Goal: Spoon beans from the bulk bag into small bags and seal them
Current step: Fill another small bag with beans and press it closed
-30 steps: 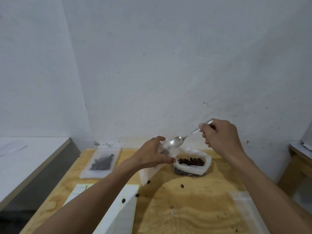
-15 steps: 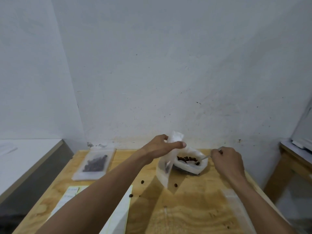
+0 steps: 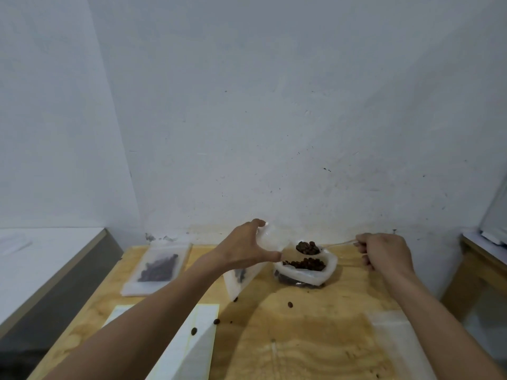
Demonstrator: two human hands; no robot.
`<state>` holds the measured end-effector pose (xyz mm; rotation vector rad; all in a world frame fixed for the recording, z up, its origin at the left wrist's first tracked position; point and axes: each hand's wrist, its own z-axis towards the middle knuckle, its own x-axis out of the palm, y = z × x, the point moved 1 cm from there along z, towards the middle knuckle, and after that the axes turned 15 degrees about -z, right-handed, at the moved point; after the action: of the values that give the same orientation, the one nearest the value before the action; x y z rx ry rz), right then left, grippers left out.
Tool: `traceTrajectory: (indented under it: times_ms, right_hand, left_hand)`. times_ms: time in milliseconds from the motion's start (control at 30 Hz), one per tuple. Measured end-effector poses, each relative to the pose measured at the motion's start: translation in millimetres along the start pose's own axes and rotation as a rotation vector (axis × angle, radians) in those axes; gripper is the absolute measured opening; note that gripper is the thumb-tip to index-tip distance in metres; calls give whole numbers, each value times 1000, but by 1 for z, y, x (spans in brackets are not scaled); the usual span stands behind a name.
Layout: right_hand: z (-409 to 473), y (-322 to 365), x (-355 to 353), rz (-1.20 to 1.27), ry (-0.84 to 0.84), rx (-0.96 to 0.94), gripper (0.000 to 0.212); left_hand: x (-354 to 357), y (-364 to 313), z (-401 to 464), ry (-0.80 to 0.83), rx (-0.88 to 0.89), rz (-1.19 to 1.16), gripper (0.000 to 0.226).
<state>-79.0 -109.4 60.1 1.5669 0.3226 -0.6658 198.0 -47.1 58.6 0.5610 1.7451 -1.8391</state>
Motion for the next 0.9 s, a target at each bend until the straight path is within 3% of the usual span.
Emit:
traceTrajectory:
  times_ms: [200, 367, 500, 600, 733, 900]
  right_hand:
    - [-5, 40, -4, 81, 47, -79, 22]
    - [-31, 69, 14, -77, 36, -316, 29]
    - [-37, 79, 18, -267, -130, -493, 32]
    - [-30, 72, 6, -364, -255, -490, 29]
    - [-21, 41, 1, -507, -254, -449, 29]
    - [-25, 9, 11, -683, -281, -446, 28]
  left_hand:
    - [-4, 11, -6, 15, 3, -11, 98]
    - [-4, 11, -9, 6, 2, -31, 98]
    - [-3, 10, -8, 21, -23, -56, 99]
    - [-4, 9, -6, 28, -79, -102, 92]
    - [0, 7, 0, 74, -169, -256, 92]
    - [15, -2, 7, 174, -194, -128, 93]
